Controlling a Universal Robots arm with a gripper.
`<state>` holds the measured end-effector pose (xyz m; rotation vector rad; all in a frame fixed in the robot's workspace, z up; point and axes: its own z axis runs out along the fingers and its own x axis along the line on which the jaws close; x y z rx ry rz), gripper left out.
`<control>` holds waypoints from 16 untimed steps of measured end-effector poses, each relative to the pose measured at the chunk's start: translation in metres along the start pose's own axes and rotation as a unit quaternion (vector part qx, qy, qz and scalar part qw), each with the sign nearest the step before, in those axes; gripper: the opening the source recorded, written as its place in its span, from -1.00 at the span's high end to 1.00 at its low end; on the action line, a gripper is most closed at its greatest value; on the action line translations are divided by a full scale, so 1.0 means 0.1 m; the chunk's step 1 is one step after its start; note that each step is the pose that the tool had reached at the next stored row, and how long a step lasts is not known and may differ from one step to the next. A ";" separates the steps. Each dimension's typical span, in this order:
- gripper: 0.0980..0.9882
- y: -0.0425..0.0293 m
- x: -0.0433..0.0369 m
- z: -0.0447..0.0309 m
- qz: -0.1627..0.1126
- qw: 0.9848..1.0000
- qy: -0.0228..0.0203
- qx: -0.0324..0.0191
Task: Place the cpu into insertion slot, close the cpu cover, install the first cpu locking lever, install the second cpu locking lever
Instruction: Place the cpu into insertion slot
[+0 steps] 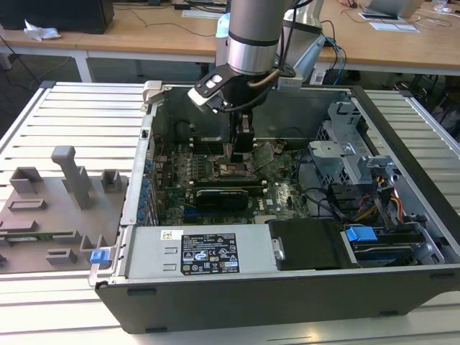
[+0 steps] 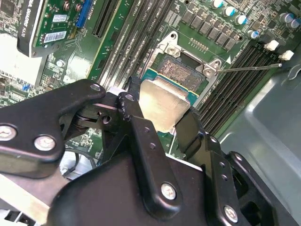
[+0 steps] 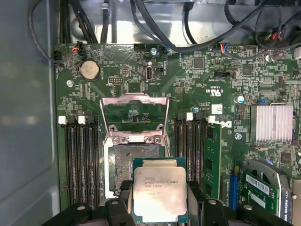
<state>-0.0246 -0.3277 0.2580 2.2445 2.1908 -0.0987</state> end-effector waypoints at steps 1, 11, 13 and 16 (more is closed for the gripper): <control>0.00 0.000 0.000 0.001 0.006 1.000 0.000 0.000; 0.00 0.000 0.000 0.005 0.045 0.999 -0.001 0.002; 0.00 0.000 0.000 0.006 0.055 0.998 -0.001 0.003; 0.00 0.000 0.000 0.006 0.065 0.998 -0.001 0.003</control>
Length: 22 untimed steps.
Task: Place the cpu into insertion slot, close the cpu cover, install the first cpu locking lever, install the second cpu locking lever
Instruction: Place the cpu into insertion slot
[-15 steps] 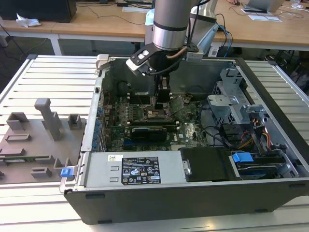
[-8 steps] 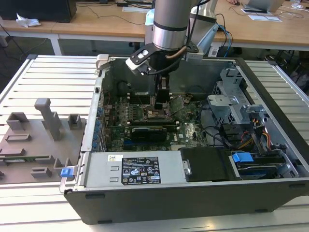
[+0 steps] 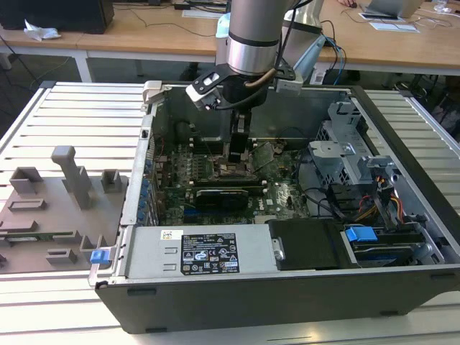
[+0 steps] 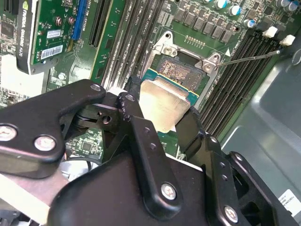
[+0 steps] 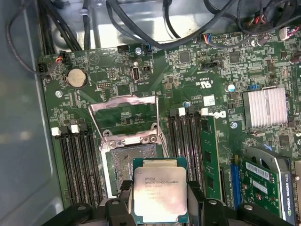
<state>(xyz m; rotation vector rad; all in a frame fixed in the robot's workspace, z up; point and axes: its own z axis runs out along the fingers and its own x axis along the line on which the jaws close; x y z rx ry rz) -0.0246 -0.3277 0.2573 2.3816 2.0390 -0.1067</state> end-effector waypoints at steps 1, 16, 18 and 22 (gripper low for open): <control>0.00 0.000 0.000 0.001 0.008 1.000 0.000 0.000; 0.00 0.000 0.000 0.004 -0.115 0.993 -0.006 -0.007; 0.00 0.000 0.001 0.004 -0.133 0.991 -0.004 -0.008; 0.00 0.000 0.002 0.013 -0.094 0.996 -0.001 -0.006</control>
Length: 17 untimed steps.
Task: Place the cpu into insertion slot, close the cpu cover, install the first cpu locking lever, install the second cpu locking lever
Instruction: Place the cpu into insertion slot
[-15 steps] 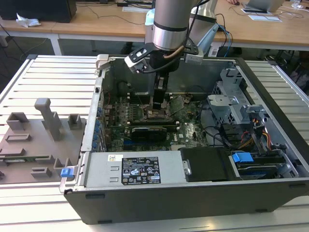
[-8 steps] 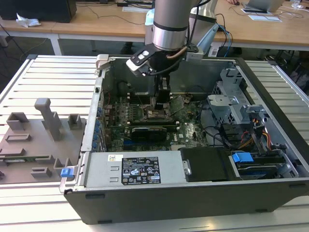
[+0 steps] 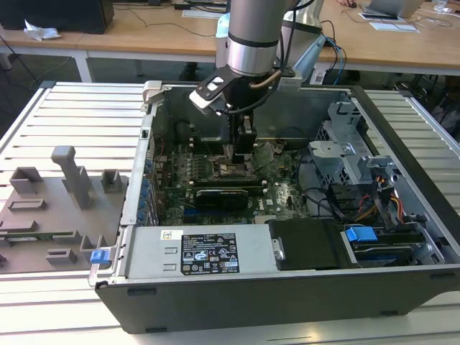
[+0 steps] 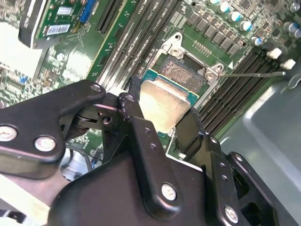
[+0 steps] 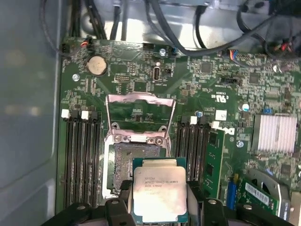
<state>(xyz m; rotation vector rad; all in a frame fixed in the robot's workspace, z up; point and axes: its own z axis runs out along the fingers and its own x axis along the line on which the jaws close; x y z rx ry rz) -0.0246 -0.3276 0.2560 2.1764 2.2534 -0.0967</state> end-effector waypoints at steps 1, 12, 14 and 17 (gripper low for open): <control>0.00 0.000 0.000 0.000 0.000 1.000 0.000 0.000; 0.00 -0.015 0.033 0.003 0.002 1.000 0.000 -0.015; 0.00 -0.015 0.096 0.000 0.002 1.000 0.000 -0.015; 0.00 -0.012 0.200 -0.005 0.002 1.000 0.000 -0.015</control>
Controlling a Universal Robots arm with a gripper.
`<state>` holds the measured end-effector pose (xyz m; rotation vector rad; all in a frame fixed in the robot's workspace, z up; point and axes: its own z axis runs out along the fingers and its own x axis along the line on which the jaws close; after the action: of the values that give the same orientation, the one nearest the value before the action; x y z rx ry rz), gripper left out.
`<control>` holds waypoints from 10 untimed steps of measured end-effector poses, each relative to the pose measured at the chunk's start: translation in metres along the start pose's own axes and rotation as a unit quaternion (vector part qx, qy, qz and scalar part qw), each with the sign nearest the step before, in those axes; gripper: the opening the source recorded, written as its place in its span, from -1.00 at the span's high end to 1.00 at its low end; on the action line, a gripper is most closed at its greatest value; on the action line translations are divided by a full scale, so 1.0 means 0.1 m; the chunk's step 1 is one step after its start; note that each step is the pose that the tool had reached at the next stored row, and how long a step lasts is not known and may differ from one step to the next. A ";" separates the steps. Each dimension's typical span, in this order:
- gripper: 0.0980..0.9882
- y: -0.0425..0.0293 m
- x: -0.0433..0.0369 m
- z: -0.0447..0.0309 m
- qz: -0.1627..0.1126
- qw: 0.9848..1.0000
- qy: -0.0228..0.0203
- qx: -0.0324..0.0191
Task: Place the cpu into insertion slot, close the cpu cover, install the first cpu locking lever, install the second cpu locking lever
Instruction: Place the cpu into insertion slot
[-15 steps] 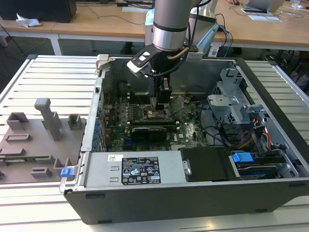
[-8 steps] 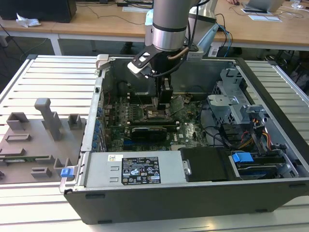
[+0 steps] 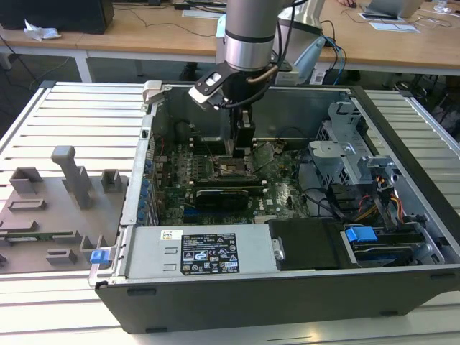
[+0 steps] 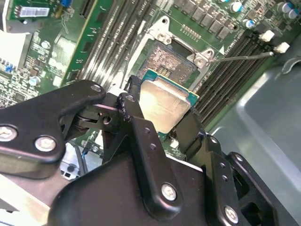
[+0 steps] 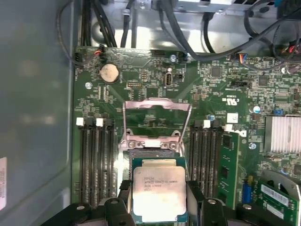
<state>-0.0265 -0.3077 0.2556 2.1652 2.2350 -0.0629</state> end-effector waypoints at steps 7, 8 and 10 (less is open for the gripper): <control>0.00 0.002 0.036 0.097 0.000 1.000 0.000 0.000; 0.00 0.002 0.037 0.103 0.000 1.000 0.000 0.000; 0.00 0.002 0.037 0.116 0.000 1.000 0.000 0.000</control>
<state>-0.0265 -0.3045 0.2439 2.1652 2.2350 -0.0629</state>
